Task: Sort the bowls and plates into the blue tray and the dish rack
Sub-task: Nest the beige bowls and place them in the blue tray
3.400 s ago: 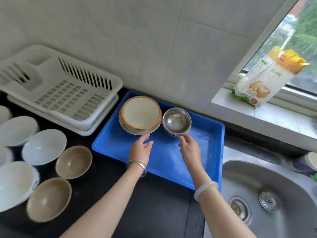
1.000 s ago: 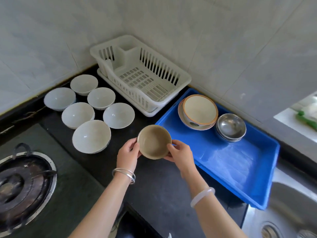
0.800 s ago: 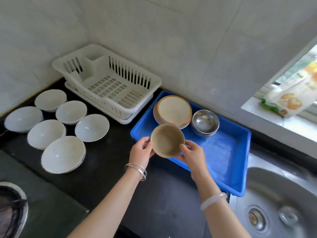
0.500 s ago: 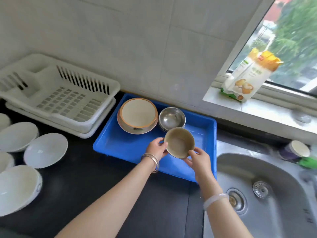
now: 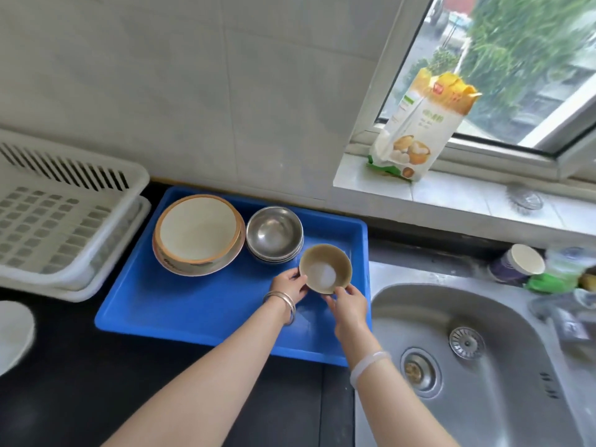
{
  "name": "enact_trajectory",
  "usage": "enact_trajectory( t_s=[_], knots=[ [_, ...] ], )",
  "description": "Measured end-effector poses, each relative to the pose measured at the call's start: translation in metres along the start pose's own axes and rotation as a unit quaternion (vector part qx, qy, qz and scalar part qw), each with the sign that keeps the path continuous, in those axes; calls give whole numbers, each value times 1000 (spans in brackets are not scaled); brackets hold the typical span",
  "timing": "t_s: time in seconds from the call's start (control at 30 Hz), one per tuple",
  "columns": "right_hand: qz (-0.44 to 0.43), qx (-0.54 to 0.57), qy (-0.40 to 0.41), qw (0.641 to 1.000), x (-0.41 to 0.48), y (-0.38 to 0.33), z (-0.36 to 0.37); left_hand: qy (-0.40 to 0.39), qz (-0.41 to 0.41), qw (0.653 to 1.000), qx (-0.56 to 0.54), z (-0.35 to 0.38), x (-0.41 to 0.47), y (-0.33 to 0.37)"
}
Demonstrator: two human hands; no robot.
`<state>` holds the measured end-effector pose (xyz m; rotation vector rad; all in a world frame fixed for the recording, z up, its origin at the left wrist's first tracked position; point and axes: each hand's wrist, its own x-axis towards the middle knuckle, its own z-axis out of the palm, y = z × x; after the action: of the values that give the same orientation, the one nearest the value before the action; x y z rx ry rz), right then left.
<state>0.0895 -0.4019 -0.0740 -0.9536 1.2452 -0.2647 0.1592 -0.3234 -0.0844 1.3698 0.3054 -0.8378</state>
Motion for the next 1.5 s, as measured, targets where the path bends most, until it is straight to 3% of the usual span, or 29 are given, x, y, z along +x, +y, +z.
enact_trajectory(
  t_s=[0.1, 0.4, 0.97, 1.23, 1.5],
  knots=[
    [2, 20, 0, 1000, 12, -5, 6, 1, -1, 1000, 5, 4, 10, -1],
    [7, 72, -20, 997, 35, -20, 17, 34, 7, 992, -119, 27, 19, 8],
    [23, 33, -47, 998, 31, -36, 19, 43, 12, 992, -115, 35, 28, 13],
    [-4, -106, -50, 993, 21, -30, 6, 36, 3, 999, 29, 8, 12, 6],
    [-86, -271, -128, 950, -37, -5, 13, 84, 135, 955, 249, -69, -61, 21]
  ],
)
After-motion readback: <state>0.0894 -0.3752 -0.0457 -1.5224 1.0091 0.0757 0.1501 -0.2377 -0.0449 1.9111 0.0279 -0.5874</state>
